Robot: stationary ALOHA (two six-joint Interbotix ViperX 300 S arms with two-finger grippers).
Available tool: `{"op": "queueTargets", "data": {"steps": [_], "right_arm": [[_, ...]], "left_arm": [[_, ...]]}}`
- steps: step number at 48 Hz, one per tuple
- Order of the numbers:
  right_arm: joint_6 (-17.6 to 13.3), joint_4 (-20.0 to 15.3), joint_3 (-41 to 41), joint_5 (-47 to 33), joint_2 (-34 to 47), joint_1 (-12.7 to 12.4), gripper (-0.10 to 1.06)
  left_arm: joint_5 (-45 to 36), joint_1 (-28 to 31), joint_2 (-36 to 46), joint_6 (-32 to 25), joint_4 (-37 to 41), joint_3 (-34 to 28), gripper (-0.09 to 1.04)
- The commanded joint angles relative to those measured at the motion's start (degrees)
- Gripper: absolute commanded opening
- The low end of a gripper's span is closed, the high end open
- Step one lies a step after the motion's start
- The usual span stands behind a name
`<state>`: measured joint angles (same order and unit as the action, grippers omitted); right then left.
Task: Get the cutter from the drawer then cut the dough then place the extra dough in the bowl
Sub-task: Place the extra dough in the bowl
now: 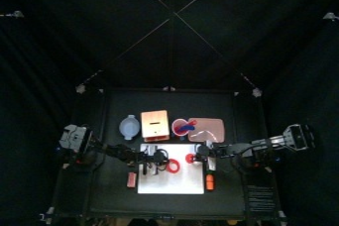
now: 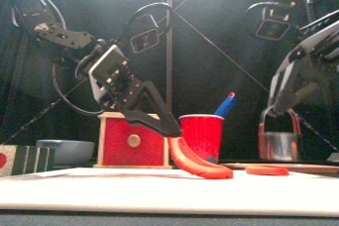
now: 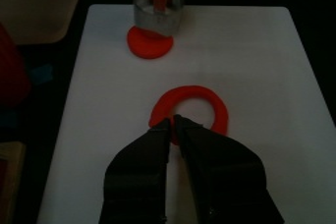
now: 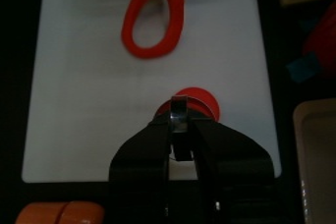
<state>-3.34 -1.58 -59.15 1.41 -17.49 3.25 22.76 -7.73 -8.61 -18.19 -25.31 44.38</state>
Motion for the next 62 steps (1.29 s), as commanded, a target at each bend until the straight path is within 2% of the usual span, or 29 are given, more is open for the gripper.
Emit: {"op": "queueTargets", "data": {"steps": [1, 21, 37, 54, 62], "right_arm": [[0.0, 0.2, 2.3, -0.2, 1.0, 0.0, 0.48], [0.1, 1.7, 3.2, 2.1, -4.3, -0.7, 0.48], [0.1, 2.1, 3.5, -2.5, -2.9, -1.8, 0.48], [-0.1, -2.4, 3.6, -5.0, 2.3, -1.5, 0.48], [-0.1, -3.0, 3.6, -6.3, 3.1, -1.7, 0.48]], "left_arm": [[0.0, 0.6, 1.6, 0.1, 0.3, -0.1, 0.56], [0.1, 0.5, -2.4, 0.3, 0.1, -0.5, 0.56], [0.0, 0.5, -3.1, 0.3, 0.1, -0.7, 0.56], [-1.1, 0.5, -4.1, 0.3, 0.0, -0.7, 0.56], [-1.1, 0.5, -4.1, 0.3, 0.0, -0.7, 0.56]]}}
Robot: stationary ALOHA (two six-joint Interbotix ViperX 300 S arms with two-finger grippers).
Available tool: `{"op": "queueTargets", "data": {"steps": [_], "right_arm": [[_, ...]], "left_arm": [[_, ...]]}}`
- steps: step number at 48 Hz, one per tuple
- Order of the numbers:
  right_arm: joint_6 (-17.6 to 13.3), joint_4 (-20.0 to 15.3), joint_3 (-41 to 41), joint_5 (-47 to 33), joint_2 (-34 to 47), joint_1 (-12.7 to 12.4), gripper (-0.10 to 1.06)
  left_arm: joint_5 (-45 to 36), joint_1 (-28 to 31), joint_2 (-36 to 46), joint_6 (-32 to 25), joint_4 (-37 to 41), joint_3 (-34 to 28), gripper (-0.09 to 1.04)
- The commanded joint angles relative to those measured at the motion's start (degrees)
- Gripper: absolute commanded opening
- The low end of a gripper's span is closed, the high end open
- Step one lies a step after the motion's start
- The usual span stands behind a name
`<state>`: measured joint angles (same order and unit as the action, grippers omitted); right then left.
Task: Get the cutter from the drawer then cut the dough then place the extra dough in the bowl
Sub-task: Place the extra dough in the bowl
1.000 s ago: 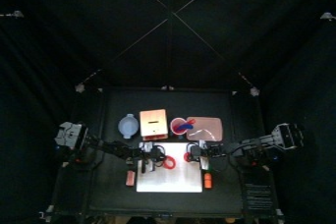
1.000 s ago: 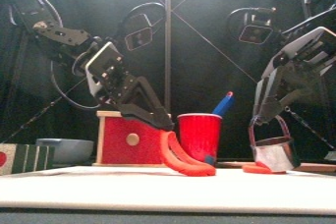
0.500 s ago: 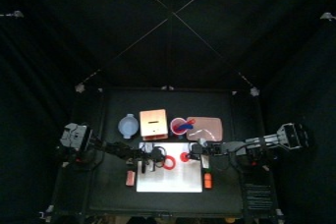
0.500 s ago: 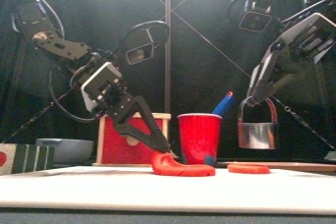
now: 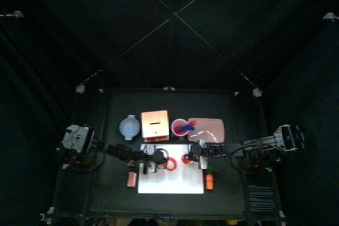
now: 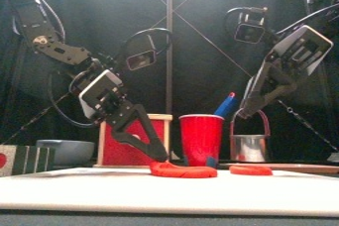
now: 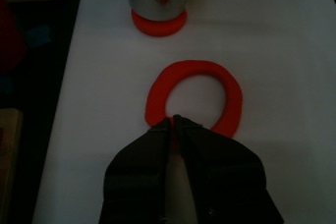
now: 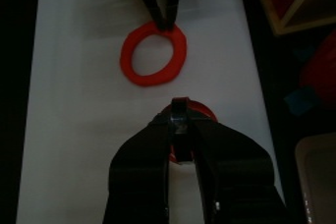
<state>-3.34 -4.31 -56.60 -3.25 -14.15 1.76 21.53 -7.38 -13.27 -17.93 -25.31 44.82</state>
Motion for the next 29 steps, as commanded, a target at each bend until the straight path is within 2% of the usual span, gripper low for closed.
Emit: {"op": "queueTargets", "data": {"steps": [1, 11, 20, 25, 29], "right_arm": [[-0.1, -0.3, 1.1, -1.9, -0.2, -0.2, 0.48], [-0.3, -0.5, 1.2, -3.3, 1.1, -0.4, 0.49], [-0.1, -4.5, 1.1, -2.9, 2.2, -0.4, 0.51], [-0.1, -5.4, 1.1, -2.5, 2.6, -0.4, 0.57], [-0.2, -5.6, 1.2, -2.5, 2.6, -0.4, 0.67]], "left_arm": [[0.2, 0.2, 0.5, 0.0, 0.0, -1.1, 0.56], [0.2, 0.2, 0.4, 0.0, 0.0, -0.9, 0.56], [0.2, 0.3, 0.9, 0.0, 0.0, -0.9, 0.58], [0.2, 0.3, 1.3, 0.0, 0.0, -1.1, 0.58], [0.2, 0.3, 1.6, 0.0, -0.1, -1.2, 0.59]]}}
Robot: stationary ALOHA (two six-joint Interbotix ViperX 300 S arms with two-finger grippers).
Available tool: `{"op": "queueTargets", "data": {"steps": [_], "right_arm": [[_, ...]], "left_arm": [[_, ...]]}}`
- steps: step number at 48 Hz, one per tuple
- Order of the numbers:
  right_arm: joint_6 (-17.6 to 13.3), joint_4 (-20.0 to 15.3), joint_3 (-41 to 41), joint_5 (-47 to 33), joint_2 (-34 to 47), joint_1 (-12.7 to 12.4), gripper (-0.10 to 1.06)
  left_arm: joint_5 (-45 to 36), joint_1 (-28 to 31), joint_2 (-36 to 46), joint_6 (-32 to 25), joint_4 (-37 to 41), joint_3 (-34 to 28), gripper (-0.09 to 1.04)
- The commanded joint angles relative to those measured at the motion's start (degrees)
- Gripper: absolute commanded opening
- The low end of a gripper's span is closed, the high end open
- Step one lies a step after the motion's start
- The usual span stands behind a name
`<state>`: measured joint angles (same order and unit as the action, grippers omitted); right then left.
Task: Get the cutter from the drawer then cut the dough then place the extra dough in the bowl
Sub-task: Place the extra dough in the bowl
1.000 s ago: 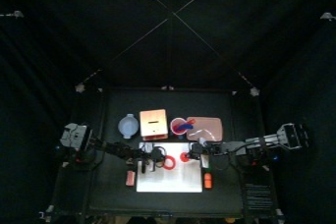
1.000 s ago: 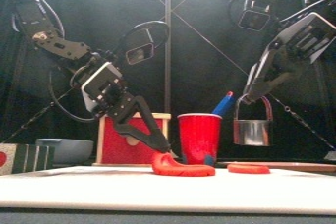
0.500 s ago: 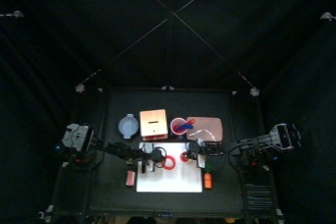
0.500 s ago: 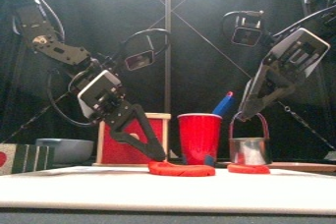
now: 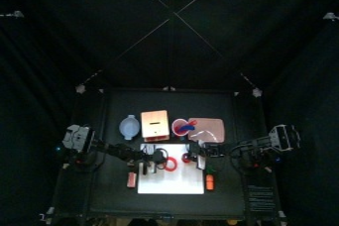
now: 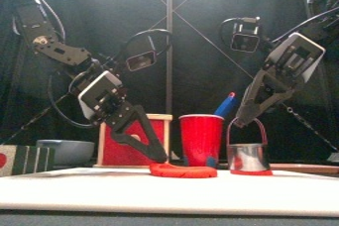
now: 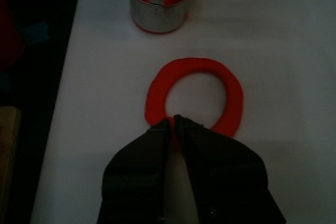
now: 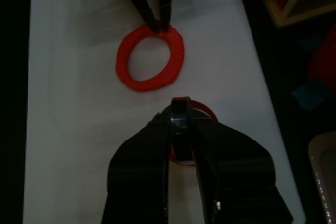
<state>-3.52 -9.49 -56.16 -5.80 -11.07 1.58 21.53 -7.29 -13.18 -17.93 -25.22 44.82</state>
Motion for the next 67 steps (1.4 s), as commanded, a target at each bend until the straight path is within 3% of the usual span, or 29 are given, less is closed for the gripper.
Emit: {"op": "queueTargets", "data": {"steps": [1, 11, 30, 48, 67], "right_arm": [[0.0, -0.6, 0.9, 0.1, -0.4, -0.2, 0.7], [0.1, -1.6, 0.9, 0.2, -1.4, -0.2, 0.91], [0.1, -1.8, 0.6, 1.2, -6.1, -0.5, 0.93], [0.1, -1.8, 0.4, 1.2, -5.8, -0.4, 0.93], [0.1, -1.9, 0.0, 1.2, -5.6, -0.4, 0.93]], "left_arm": [[0.2, 0.2, 1.5, 0.0, -0.2, -1.3, 0.59], [0.9, 0.3, 2.3, 0.0, -0.4, -1.3, 0.66], [1.6, 1.1, 2.1, -0.2, -3.3, -1.8, 0.94], [-4.0, 2.7, -2.7, -0.1, -1.0, -5.2, 0.91], [-8.2, 1.5, -2.4, -0.1, -0.8, -4.5, 0.67]]}}
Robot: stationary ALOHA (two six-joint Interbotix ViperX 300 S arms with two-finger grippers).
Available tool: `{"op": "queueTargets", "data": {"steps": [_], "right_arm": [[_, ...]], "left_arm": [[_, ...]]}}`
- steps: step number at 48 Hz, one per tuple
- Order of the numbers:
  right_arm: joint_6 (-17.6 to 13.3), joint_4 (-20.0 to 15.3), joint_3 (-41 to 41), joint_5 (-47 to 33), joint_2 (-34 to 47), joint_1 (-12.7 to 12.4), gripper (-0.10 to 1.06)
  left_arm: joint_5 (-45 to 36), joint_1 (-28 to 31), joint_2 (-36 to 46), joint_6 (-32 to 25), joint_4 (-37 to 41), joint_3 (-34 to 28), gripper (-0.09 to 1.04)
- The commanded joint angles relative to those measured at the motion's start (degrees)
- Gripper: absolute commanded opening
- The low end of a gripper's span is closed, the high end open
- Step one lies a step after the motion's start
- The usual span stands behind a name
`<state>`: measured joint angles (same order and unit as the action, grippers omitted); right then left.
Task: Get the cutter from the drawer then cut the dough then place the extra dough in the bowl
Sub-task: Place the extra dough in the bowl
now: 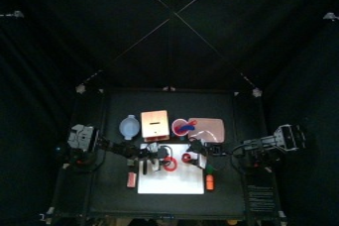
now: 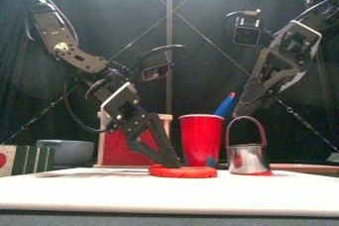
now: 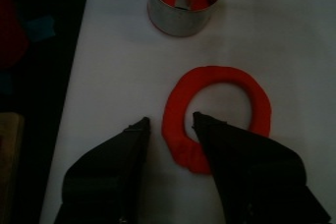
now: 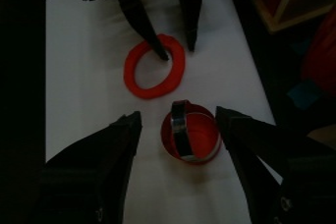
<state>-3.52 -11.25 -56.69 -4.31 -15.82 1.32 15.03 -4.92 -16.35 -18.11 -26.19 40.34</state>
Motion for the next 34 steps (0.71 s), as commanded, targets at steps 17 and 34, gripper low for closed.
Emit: {"op": "queueTargets", "data": {"steps": [17, 34], "right_arm": [[0.1, -0.2, 0.4, -0.3, -0.7, -0.3, 0.93], [0.2, 0.3, 0.4, -0.3, -0.8, -1.9, 0.93]], "left_arm": [[-1.1, -2.7, 4.5, 0.1, 0.3, 0.2, 0.52], [-1.7, 5.9, 23.0, -0.1, 7.9, 1.6, 0.52]]}}
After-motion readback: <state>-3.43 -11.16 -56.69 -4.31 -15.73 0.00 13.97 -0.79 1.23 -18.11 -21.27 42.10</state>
